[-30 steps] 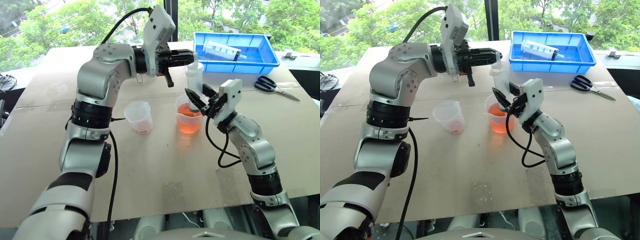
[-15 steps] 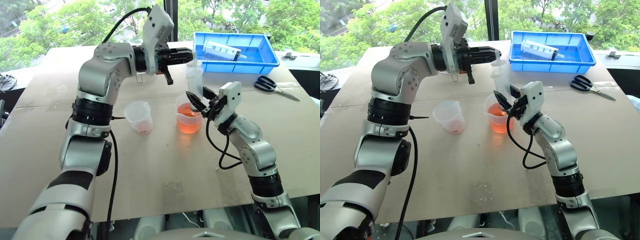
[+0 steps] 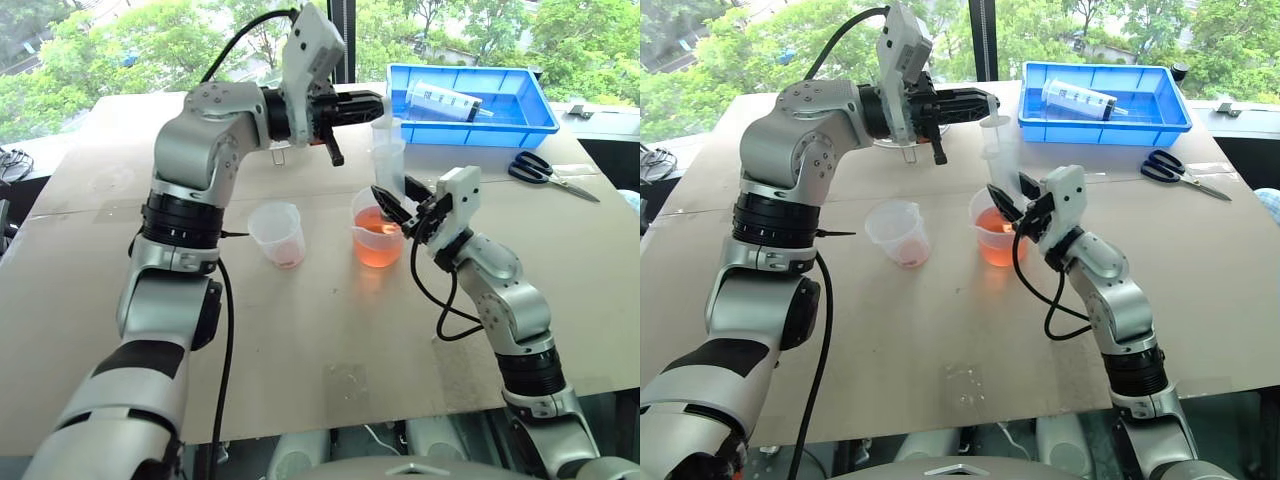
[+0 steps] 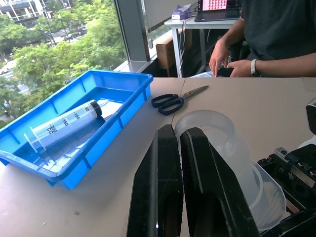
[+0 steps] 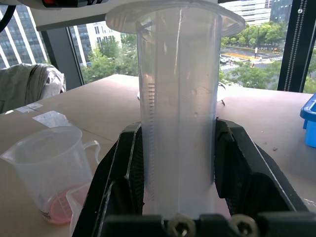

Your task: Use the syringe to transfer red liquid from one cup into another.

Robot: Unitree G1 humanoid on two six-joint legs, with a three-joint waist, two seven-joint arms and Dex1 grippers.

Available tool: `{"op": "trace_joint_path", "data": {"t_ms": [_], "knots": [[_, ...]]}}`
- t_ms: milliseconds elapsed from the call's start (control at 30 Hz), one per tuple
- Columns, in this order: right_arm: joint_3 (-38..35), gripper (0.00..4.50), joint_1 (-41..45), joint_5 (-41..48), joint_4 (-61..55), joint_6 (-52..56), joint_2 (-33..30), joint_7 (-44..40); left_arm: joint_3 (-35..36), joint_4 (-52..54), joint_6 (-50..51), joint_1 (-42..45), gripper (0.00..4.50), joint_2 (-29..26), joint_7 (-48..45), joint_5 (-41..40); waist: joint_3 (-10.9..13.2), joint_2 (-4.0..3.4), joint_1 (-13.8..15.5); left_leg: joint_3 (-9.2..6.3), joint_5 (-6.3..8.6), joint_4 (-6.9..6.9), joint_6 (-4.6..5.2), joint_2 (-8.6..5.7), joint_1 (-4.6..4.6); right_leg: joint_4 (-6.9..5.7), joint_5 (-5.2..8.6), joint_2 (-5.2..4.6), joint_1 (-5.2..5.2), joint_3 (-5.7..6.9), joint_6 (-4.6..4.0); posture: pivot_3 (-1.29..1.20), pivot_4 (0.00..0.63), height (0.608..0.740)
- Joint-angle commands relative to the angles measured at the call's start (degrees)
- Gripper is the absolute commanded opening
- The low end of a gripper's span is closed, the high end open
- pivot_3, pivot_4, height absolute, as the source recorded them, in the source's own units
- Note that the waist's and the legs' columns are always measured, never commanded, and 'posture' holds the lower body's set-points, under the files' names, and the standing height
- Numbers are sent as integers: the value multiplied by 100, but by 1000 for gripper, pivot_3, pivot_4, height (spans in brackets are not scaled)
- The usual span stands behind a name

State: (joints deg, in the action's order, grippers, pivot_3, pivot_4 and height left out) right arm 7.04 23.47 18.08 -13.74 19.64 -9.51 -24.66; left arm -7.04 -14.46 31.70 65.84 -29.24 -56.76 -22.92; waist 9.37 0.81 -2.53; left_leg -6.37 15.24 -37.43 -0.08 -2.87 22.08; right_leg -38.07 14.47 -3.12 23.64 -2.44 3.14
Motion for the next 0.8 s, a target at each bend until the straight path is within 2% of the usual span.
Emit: {"op": "trace_joint_path", "data": {"t_ms": [33,400,567,667,800], "knots": [[338,1440,-68,-14,-189,-18,4,-274,484,170,-237,339,0,-183,216,64,0,0,1,0,0,0,0,0,0,0,0,0,0,0,0,0,150,740],[345,1440,-116,7,-205,-45,122,-249,536,170,-178,354,0,-231,277,19,0,0,1,0,0,-1,0,0,0,-1,0,0,0,0,0,0,150,740],[273,1440,-46,-8,-161,-134,194,-195,479,621,187,6,0,-318,35,-226,0,0,-8,0,0,-1,0,0,0,-1,0,0,0,0,0,0,150,740],[228,1440,54,-6,-185,-179,261,-120,966,843,1166,-243,920,-346,209,-914,0,0,-57,1,0,1,0,2,-2,-2,0,0,1,-3,0,0,150,740],[175,1440,140,-6,-285,-179,285,-37,1740,994,2301,-487,2580,-627,581,-1570,0,0,-100,-3,0,-6,0,2,-2,-9,0,0,0,-1,0,0,150,740]]}}
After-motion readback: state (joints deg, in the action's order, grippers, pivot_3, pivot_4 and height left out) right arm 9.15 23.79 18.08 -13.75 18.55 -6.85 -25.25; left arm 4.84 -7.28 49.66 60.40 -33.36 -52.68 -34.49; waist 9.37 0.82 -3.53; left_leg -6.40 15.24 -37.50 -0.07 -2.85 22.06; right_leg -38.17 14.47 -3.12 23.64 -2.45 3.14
